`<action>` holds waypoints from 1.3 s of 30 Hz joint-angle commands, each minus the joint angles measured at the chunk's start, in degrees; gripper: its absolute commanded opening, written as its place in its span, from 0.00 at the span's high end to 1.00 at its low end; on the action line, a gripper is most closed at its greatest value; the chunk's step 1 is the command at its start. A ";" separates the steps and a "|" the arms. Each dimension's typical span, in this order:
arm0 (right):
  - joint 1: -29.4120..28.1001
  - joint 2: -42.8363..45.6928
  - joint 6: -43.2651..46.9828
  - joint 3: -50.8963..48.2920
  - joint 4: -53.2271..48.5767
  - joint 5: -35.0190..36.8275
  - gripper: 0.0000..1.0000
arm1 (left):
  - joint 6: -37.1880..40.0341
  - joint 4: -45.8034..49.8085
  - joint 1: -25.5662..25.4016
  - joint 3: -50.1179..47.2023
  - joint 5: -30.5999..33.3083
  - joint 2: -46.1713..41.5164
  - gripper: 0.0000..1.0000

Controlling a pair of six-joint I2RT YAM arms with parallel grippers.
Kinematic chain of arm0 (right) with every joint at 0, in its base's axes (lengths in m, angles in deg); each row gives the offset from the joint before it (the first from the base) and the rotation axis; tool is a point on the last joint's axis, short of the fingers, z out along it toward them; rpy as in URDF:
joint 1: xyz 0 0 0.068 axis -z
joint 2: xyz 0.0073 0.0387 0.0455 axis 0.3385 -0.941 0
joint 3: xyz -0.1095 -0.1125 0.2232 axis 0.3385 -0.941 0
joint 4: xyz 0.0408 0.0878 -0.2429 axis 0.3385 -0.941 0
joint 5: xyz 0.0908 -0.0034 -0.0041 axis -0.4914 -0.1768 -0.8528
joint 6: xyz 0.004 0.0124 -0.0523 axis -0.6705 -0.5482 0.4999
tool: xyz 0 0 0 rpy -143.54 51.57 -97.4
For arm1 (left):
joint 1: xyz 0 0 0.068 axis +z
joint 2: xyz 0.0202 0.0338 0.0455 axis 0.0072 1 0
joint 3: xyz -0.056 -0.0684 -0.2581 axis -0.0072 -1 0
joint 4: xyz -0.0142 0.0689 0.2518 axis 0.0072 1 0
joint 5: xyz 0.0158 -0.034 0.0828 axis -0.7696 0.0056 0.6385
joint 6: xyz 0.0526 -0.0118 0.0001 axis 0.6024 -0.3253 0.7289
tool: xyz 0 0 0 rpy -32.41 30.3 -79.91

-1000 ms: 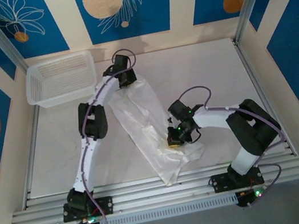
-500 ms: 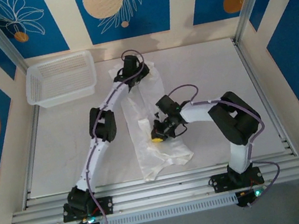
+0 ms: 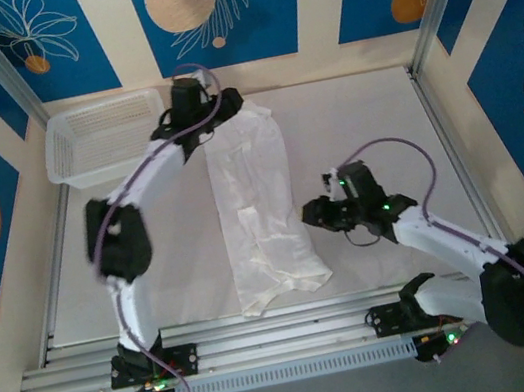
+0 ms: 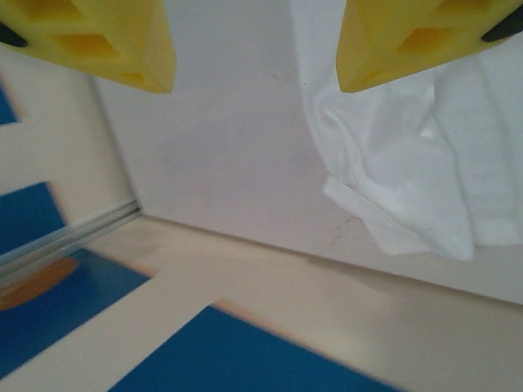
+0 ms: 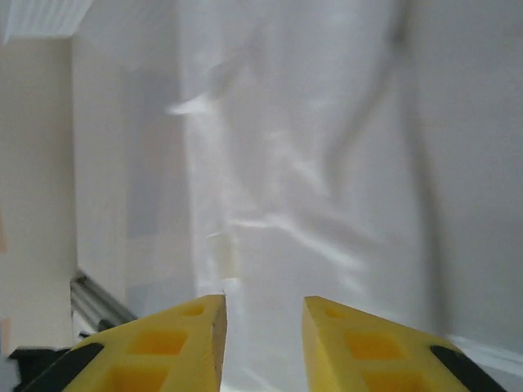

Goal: Fold the inside-out t-shirt

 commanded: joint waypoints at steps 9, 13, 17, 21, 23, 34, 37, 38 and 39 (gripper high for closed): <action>0.70 -7.95 7.07 -4.95 -3.80 -16.06 0.54 | 3.00 13.89 -0.38 -41.52 -2.17 -34.81 0.38; -3.04 -13.73 7.16 -3.31 -2.29 -16.27 0.52 | 0.41 17.94 -0.47 -50.44 -4.11 -43.54 0.37; -4.68 -17.05 6.08 -2.78 -0.54 -15.92 0.46 | -3.20 21.07 -1.07 -56.45 -4.49 -48.99 0.35; -4.81 -15.12 5.55 -3.46 -2.93 -12.29 0.44 | -7.04 22.59 -3.11 -61.28 -8.40 -50.45 0.35; -3.92 -11.45 5.48 -4.38 -4.61 -10.21 0.44 | -9.89 22.62 -4.55 -63.54 -10.06 -50.99 0.35; -1.44 -12.15 4.15 -6.22 -2.98 -9.61 0.48 | -16.63 19.70 -11.97 -65.44 -14.84 -42.60 0.40; -3.52 -15.50 3.32 -5.26 -0.72 -11.20 0.52 | -18.12 17.06 -12.20 -66.03 -14.40 -41.09 0.42; -4.22 -16.24 3.10 -4.93 -0.36 -11.28 0.54 | -18.34 16.61 -12.20 -66.13 -14.51 -40.56 0.42; -4.84 -16.99 2.89 -4.65 0.08 -11.41 0.59 | -18.53 16.14 -12.20 -66.22 -14.96 -39.76 0.42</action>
